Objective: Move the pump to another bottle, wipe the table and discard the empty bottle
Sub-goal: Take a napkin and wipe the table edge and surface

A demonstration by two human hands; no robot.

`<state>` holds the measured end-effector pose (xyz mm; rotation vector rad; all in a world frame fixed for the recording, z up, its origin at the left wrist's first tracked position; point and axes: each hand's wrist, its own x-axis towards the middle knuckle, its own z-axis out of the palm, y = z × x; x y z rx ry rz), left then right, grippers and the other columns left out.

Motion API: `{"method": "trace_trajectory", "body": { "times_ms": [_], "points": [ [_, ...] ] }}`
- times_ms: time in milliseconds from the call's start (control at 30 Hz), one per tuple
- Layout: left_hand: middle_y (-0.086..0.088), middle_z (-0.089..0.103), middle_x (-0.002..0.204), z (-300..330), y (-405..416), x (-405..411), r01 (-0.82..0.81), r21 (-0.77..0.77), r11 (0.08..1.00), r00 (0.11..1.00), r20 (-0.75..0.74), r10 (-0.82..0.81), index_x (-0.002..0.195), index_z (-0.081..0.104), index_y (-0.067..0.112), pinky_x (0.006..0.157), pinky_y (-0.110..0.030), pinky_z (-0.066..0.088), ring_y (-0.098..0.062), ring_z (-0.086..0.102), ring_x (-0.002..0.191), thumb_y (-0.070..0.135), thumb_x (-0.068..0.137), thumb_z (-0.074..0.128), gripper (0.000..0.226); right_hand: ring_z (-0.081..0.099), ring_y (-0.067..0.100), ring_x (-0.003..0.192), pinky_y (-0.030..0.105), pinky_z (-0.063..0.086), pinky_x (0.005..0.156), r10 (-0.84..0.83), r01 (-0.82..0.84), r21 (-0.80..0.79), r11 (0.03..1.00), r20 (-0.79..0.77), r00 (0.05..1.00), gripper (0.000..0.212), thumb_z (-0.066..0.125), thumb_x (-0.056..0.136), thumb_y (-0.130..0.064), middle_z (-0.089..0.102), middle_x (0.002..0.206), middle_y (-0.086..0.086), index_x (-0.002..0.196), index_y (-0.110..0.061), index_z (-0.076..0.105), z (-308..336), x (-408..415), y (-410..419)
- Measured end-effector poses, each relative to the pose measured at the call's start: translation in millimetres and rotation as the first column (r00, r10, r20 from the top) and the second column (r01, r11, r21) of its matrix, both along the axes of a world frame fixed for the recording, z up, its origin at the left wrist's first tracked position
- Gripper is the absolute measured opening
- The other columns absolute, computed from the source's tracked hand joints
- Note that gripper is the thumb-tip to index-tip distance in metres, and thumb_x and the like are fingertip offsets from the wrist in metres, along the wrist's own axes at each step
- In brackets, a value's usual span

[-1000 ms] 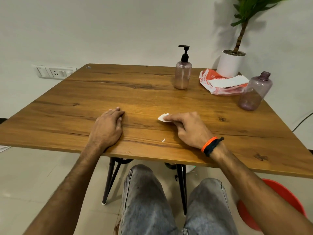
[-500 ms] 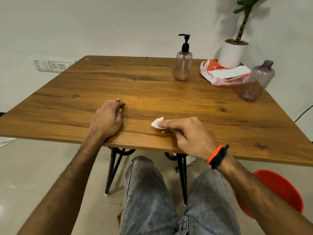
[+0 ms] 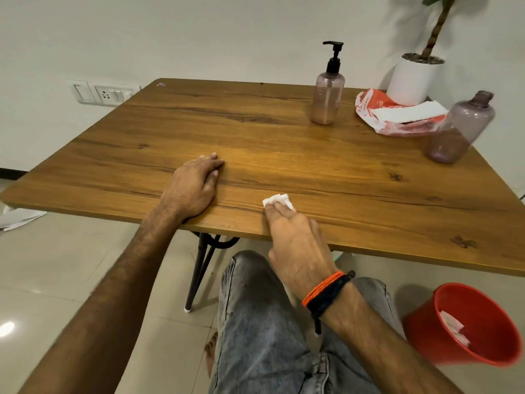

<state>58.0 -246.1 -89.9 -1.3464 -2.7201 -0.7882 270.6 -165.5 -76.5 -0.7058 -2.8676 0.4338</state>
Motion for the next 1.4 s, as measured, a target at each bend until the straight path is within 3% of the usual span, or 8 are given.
{"method": "trace_trajectory", "body": {
  "times_ms": [300, 500, 700, 800, 900, 1067, 1267, 1400],
  "points": [
    [0.004, 0.048, 0.148, 0, -17, -13, 0.028, 0.043, 0.999, 1.000, -0.006, -0.028, 0.137, 0.055, 0.018, 0.115, -0.028, 0.023, -0.015, 0.038, 0.141, 0.014, 0.100, 0.043, 0.039, 0.037, 0.019, 0.142, 0.036, 0.031, 0.117, 0.242, -0.242, -0.019, 0.970, -0.028, 0.970, 0.067, 0.051, 0.087, 0.002, 0.038, 0.155, -0.001, 0.148, -0.018, 0.036, 7, -18, -8],
    [0.003, 0.049, 0.148, -3, -18, -15, 0.029, 0.044, 0.999, 0.999, -0.025, -0.028, 0.137, 0.055, 0.017, 0.118, -0.032, 0.025, -0.016, 0.039, 0.141, 0.014, 0.100, 0.043, 0.039, 0.043, 0.014, 0.138, 0.031, 0.034, 0.115, 0.333, -0.331, 0.038, 0.943, -0.066, 0.941, 0.053, 0.056, 0.094, -0.008, 0.047, 0.149, -0.004, 0.144, -0.023, 0.046, 2, -20, 1],
    [0.003, 0.049, 0.148, -3, -19, -16, 0.027, 0.047, 0.999, 1.000, -0.016, -0.026, 0.137, 0.055, 0.019, 0.119, -0.035, 0.027, -0.015, 0.039, 0.140, 0.016, 0.100, 0.043, 0.039, 0.069, 0.027, 0.104, 0.043, 0.058, 0.086, 0.507, -0.496, 0.108, 0.862, -0.215, 0.835, 0.053, 0.060, 0.079, 0.016, 0.071, 0.118, 0.007, 0.124, -0.012, 0.065, -10, -21, -25],
    [0.004, 0.048, 0.148, -4, -20, -17, 0.029, 0.044, 0.999, 0.999, -0.018, -0.028, 0.137, 0.054, 0.019, 0.119, -0.034, 0.027, -0.014, 0.039, 0.141, 0.017, 0.100, 0.043, 0.039, 0.071, 0.019, 0.102, 0.033, 0.059, 0.085, 0.536, -0.622, -0.117, 0.774, -0.403, 0.742, 0.039, 0.060, 0.085, 0.008, 0.073, 0.113, 0.006, 0.119, -0.010, 0.068, -16, -15, -34],
    [0.003, 0.049, 0.148, -5, -20, -18, 0.032, 0.050, 0.998, 0.999, -0.018, -0.031, 0.137, 0.055, 0.018, 0.119, -0.036, 0.027, -0.016, 0.039, 0.141, 0.016, 0.100, 0.043, 0.039, 0.066, 0.000, 0.108, 0.022, 0.056, 0.089, 0.211, -0.546, -0.455, 0.703, -0.600, 0.772, 0.030, 0.065, 0.088, -0.002, 0.072, 0.115, -0.005, 0.113, -0.016, 0.072, -8, -12, -21],
    [0.005, 0.048, 0.148, -5, -20, -19, 0.034, 0.055, 0.998, 0.999, 0.001, -0.034, 0.137, 0.054, 0.020, 0.120, -0.034, 0.024, -0.014, 0.037, 0.141, 0.016, 0.100, 0.043, 0.040, 0.064, 0.003, 0.111, 0.020, 0.047, 0.101, 0.073, -0.208, -0.237, 0.949, -0.476, 0.876, 0.034, 0.062, 0.087, 0.000, 0.072, 0.114, -0.009, 0.110, -0.023, 0.074, 12, -32, 21],
    [0.006, 0.047, 0.149, -7, -20, -21, 0.024, 0.048, 0.999, 1.000, 0.001, -0.024, 0.137, 0.054, 0.022, 0.120, -0.036, 0.024, -0.013, 0.036, 0.142, 0.018, 0.100, 0.042, 0.039, 0.057, 0.022, 0.123, 0.036, 0.045, 0.106, 0.300, -0.301, -0.027, 0.953, -0.035, 0.953, 0.051, 0.056, 0.089, -0.003, 0.063, 0.131, 0.000, 0.130, -0.033, 0.060, 8, -57, 24],
    [0.005, 0.049, 0.147, -7, -19, -21, 0.033, 0.056, 0.998, 0.999, -0.003, -0.033, 0.136, 0.055, 0.021, 0.119, -0.037, 0.026, -0.014, 0.038, 0.141, 0.017, 0.099, 0.043, 0.039, 0.055, 0.020, 0.127, 0.037, 0.044, 0.107, 0.466, -0.466, 0.012, 0.885, -0.049, 0.883, 0.060, 0.054, 0.082, 0.008, 0.061, 0.135, -0.004, 0.130, -0.028, 0.060, 9, -55, 2]
  ]
}}
